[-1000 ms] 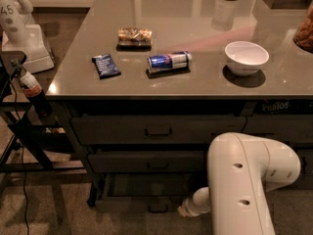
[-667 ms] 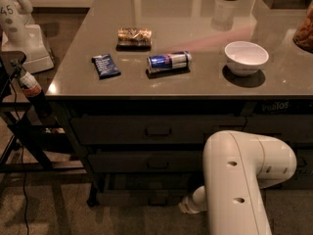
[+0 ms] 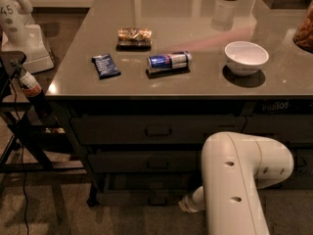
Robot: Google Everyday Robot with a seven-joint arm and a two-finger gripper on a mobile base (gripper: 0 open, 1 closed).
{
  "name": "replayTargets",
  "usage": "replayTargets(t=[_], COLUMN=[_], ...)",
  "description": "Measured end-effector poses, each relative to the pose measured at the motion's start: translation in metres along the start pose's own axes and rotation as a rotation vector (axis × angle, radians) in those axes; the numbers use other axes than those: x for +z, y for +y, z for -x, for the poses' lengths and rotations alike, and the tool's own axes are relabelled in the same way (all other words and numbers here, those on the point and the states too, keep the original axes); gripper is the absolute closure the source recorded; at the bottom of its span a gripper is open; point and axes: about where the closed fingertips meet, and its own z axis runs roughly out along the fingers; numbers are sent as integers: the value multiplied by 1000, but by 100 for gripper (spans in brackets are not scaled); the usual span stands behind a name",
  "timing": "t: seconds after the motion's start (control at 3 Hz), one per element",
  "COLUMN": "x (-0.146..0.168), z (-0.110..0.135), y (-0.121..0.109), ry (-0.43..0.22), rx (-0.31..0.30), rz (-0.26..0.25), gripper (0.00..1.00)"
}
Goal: Close bottom drawer
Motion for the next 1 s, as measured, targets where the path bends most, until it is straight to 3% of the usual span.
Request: replayTargets(t=[0.67, 1.0], x=[26, 26], z=[21, 21], y=[-23, -23], ry=[-44, -44], rx=[28, 28], rz=[-48, -48], gripper=[100, 100])
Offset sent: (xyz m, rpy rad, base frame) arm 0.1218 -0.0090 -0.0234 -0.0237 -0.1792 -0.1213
